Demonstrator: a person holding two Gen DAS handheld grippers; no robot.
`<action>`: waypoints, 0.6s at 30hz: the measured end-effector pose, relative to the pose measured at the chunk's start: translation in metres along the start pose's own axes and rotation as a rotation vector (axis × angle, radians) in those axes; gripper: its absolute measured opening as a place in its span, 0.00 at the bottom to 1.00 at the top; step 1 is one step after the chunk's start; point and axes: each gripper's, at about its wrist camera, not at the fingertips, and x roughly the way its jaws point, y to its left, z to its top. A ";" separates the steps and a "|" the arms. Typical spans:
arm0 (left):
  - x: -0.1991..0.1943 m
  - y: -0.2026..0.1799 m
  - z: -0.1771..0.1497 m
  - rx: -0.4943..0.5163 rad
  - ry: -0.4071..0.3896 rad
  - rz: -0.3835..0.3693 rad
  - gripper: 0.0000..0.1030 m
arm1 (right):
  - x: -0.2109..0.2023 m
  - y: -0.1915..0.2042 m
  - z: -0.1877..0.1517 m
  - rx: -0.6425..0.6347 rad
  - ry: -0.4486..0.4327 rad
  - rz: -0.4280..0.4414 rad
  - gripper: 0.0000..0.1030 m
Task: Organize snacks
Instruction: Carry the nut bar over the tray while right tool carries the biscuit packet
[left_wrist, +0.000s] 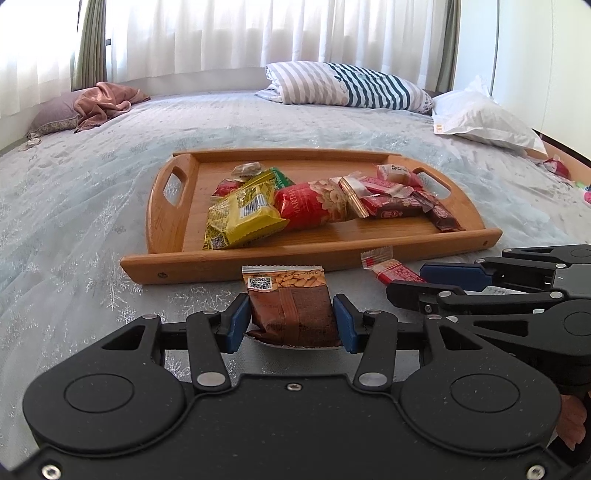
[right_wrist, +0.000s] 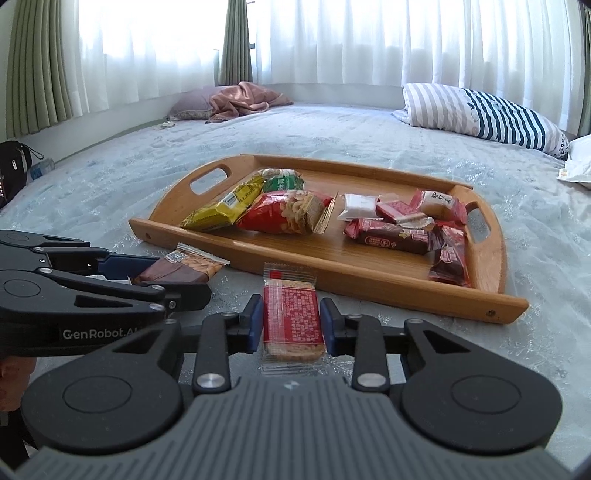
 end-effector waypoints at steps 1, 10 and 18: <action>-0.001 0.000 0.001 0.001 -0.004 0.000 0.45 | -0.002 0.000 0.001 0.001 -0.005 -0.002 0.36; -0.012 -0.003 0.022 0.003 -0.063 -0.014 0.45 | -0.010 -0.008 0.017 0.025 -0.068 -0.025 0.36; -0.005 -0.001 0.051 0.001 -0.099 -0.010 0.45 | -0.007 -0.014 0.039 0.019 -0.109 -0.047 0.36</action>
